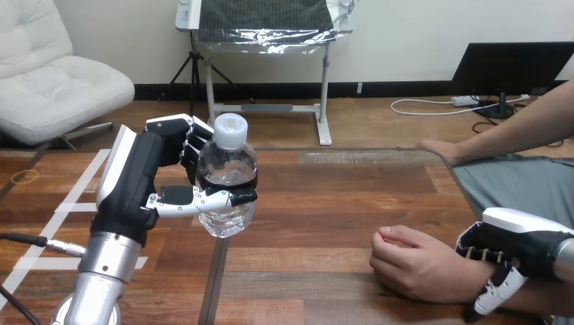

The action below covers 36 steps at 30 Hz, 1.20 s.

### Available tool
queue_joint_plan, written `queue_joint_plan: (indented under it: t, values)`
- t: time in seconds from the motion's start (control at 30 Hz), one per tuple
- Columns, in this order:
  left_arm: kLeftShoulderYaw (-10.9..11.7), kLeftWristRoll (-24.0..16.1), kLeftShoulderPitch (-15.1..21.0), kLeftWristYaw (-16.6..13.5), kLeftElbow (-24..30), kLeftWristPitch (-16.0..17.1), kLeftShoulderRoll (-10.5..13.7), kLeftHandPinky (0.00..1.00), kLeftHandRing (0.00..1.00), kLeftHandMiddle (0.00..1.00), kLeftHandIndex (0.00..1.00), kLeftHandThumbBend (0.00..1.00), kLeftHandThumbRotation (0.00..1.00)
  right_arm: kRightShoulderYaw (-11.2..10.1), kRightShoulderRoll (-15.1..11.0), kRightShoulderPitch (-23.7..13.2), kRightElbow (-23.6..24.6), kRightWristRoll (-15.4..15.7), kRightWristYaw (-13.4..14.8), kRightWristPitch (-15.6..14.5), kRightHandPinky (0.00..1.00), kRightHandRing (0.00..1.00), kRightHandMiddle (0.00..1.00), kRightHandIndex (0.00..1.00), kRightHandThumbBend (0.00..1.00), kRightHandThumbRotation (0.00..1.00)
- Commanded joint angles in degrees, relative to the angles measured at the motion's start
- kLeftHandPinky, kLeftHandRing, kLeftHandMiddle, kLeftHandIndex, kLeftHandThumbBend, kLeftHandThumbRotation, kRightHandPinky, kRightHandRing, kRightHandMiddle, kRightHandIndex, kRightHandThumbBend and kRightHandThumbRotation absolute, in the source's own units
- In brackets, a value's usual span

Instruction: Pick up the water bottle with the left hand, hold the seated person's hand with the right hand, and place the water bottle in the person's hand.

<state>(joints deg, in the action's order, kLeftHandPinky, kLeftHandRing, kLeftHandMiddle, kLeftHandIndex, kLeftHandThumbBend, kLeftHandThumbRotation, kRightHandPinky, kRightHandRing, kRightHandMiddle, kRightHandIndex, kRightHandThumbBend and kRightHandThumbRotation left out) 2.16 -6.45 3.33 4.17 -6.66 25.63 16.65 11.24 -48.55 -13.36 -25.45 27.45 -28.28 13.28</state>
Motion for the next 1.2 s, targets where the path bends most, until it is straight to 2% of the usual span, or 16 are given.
queue_joint_plan:
  t: [0.0,0.27,0.43,0.9,1.17]
  values:
    - [1.60,0.52,2.19,-0.89,3.17,-0.16,-0.12,0.24,0.30,0.34,0.37,0.72,0.00,1.55,3.05,-1.03,-4.34,0.84,2.97,0.91,0.35,0.41,0.51,0.53,0.80,0.20]
    - [1.69,0.77,2.18,-0.75,3.15,0.14,-0.13,0.24,0.30,0.34,0.37,0.73,0.00,1.00,4.59,-1.67,-7.68,0.26,7.02,2.81,0.32,0.38,0.47,0.49,0.82,0.20]
    - [1.76,0.44,2.10,-0.95,3.33,-0.18,-0.12,0.24,0.30,0.34,0.37,0.72,0.00,0.89,5.73,-2.42,-10.20,-0.03,9.31,3.70,0.29,0.36,0.45,0.46,0.83,0.15]
    - [1.80,0.58,2.12,-0.98,3.40,-0.24,-0.21,0.24,0.30,0.34,0.37,0.72,0.00,1.08,7.96,-4.60,-15.17,-0.87,11.09,5.29,0.30,0.36,0.43,0.45,0.83,0.06]
    - [1.93,0.75,1.99,-0.98,3.61,-0.33,-0.23,0.24,0.30,0.34,0.37,0.72,0.00,2.01,8.52,-5.62,-16.71,-0.03,11.32,5.90,0.30,0.35,0.42,0.44,0.83,0.03]
